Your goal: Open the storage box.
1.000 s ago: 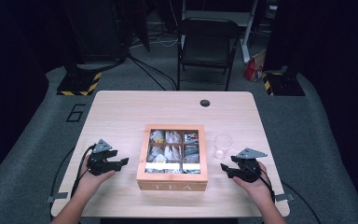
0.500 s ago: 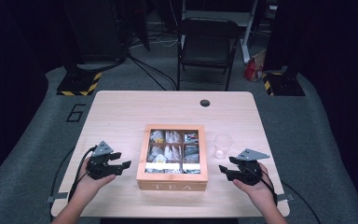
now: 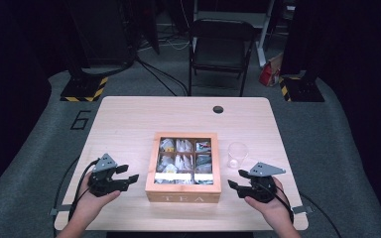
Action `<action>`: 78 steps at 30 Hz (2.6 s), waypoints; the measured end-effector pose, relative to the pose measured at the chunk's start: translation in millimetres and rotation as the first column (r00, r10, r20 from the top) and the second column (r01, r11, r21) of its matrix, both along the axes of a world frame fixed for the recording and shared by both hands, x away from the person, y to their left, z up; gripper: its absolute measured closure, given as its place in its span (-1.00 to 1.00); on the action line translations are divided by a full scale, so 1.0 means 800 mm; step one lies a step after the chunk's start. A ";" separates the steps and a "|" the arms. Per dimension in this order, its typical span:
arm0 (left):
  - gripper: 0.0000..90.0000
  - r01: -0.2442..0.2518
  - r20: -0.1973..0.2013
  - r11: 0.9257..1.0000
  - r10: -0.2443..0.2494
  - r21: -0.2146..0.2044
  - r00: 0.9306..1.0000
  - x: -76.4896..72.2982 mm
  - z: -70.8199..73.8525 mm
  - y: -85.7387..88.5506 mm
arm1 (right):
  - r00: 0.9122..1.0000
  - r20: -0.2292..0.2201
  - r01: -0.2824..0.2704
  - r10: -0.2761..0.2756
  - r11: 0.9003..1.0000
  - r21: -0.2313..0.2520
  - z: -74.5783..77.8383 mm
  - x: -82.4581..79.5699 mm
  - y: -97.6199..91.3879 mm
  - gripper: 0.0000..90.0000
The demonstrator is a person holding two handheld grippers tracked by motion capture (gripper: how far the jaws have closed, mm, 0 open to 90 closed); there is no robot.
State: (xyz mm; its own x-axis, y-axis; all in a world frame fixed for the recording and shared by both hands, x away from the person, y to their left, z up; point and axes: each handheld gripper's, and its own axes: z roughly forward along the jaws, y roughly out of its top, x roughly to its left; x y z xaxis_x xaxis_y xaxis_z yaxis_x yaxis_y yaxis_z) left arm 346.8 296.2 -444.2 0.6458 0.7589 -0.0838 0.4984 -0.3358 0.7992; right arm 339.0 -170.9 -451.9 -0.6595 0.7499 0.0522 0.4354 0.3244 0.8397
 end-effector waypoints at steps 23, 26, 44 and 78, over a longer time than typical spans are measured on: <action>0.02 0.100 0.031 0.995 -0.100 0.016 0.994 -0.041 -0.015 -0.021 | 0.996 -0.006 -0.084 0.084 0.996 -0.004 -0.022 -0.036 0.019 0.07; 0.02 0.110 0.024 0.994 -0.111 0.016 0.994 -0.044 -0.017 -0.022 | 0.996 -0.014 -0.093 0.093 0.996 -0.016 -0.026 -0.036 0.021 0.07; 0.10 0.158 0.019 0.987 -0.158 0.014 0.987 -0.046 -0.033 -0.034 | 0.987 -0.027 -0.160 0.159 0.987 -0.022 -0.036 -0.039 0.037 0.12; 0.30 0.180 0.030 0.982 -0.182 0.053 0.983 -0.040 -0.033 -0.051 | 0.985 0.008 -0.172 0.172 0.985 0.002 -0.032 -0.028 0.042 0.32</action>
State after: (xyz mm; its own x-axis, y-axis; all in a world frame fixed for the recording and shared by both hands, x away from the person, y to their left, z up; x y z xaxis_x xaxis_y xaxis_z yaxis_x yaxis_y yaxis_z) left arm 315.0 255.8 -470.6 0.7745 0.6322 -0.0240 0.3982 -0.4576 0.7950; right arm 316.4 -137.0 -477.8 -0.7788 0.6254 0.0486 0.3670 0.3914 0.8438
